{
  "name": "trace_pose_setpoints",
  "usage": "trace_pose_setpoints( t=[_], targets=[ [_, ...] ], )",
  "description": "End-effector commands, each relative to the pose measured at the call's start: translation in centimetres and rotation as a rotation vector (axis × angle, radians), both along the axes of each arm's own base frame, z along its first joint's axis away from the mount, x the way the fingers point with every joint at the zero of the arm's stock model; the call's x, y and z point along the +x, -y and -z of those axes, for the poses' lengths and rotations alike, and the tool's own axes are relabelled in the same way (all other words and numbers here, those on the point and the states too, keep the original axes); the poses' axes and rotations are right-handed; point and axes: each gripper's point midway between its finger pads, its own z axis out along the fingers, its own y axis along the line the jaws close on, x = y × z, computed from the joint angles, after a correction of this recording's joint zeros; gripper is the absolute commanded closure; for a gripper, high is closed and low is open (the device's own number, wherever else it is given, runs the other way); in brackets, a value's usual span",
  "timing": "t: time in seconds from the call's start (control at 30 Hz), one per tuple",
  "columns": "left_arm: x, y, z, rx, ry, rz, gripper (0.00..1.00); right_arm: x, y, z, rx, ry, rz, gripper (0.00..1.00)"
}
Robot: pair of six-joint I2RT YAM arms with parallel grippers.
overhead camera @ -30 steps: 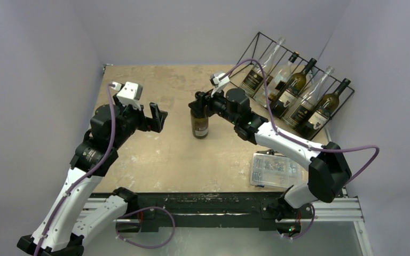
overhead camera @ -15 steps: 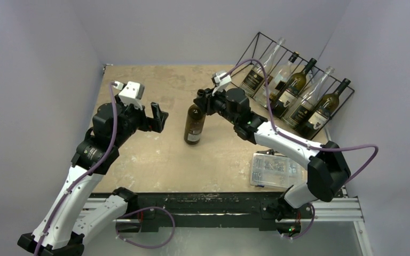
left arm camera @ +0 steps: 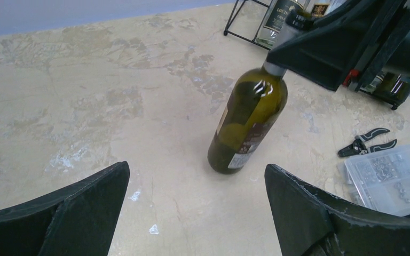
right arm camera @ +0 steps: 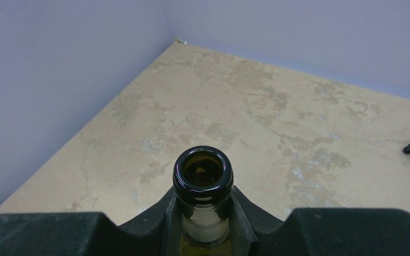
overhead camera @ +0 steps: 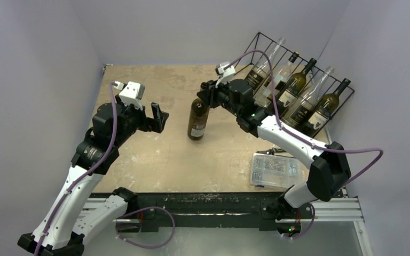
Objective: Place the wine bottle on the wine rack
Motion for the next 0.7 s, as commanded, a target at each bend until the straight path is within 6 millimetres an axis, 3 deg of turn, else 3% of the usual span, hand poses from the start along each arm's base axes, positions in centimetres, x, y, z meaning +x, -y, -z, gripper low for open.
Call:
trace_pose_setpoints(
  t=[0.0,0.4,0.67],
  targets=[
    [-0.1,0.1,-2.3,-0.036,0.052,0.008,0.02,2.5,2.4,-11.2,0.207,0.189,0.055,1.0],
    [0.5,-0.6,-1.8,0.004,0.047,-0.027,0.02,10.6,9.1,-15.9,0.15,0.27,0.338,1.0],
    [0.6,-0.5,-1.5,0.011,0.037,-0.026,0.02,15.4,14.1,-17.0,0.096,0.34,0.539,1.0]
  ],
)
